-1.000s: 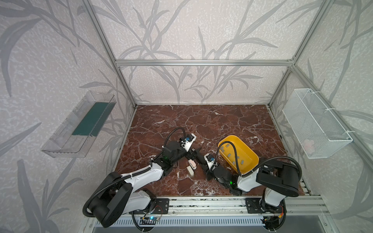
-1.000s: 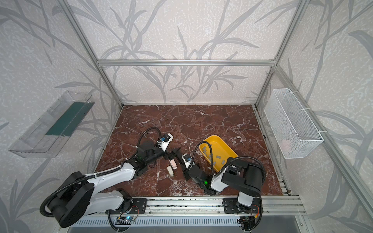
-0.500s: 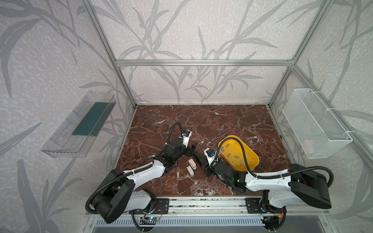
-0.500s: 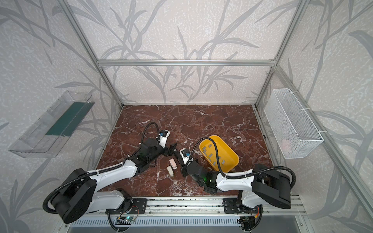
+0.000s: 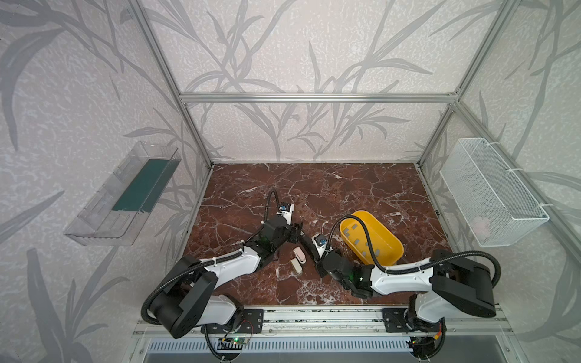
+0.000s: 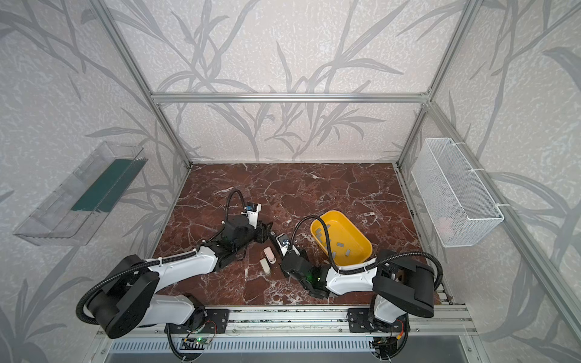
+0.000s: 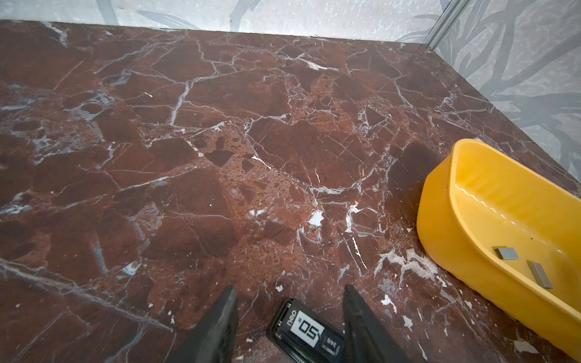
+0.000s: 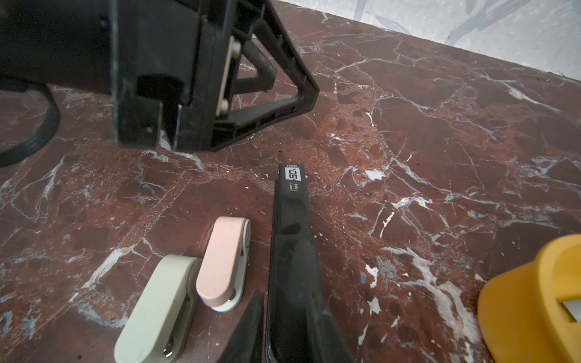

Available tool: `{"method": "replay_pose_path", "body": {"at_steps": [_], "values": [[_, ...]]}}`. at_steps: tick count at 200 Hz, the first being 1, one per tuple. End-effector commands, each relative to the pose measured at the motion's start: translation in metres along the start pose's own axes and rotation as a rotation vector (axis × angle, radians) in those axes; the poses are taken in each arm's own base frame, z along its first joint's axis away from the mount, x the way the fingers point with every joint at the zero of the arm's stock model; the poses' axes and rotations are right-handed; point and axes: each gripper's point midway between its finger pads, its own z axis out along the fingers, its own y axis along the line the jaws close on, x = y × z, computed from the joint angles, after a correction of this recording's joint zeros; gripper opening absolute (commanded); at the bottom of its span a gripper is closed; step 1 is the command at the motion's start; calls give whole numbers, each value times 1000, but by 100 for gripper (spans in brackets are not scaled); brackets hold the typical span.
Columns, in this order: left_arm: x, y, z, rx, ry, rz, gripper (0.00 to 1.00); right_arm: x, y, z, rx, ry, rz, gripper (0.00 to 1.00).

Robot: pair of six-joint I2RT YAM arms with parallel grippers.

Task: Load the staples into the stapler

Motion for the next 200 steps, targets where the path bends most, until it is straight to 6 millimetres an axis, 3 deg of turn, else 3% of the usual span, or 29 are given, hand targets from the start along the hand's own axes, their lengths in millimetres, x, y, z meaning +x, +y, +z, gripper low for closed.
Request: {"method": "replay_pose_path", "body": {"at_steps": [1,106,200], "values": [[-4,-4,4,15,-17,-73,51,3,-4,5,32,6,17,26],[10,-10,18,38,39,-146,44,38,-11,7,32,56,53,22],[23,-40,29,86,85,-97,43,67,-16,12,49,101,71,20]]}}
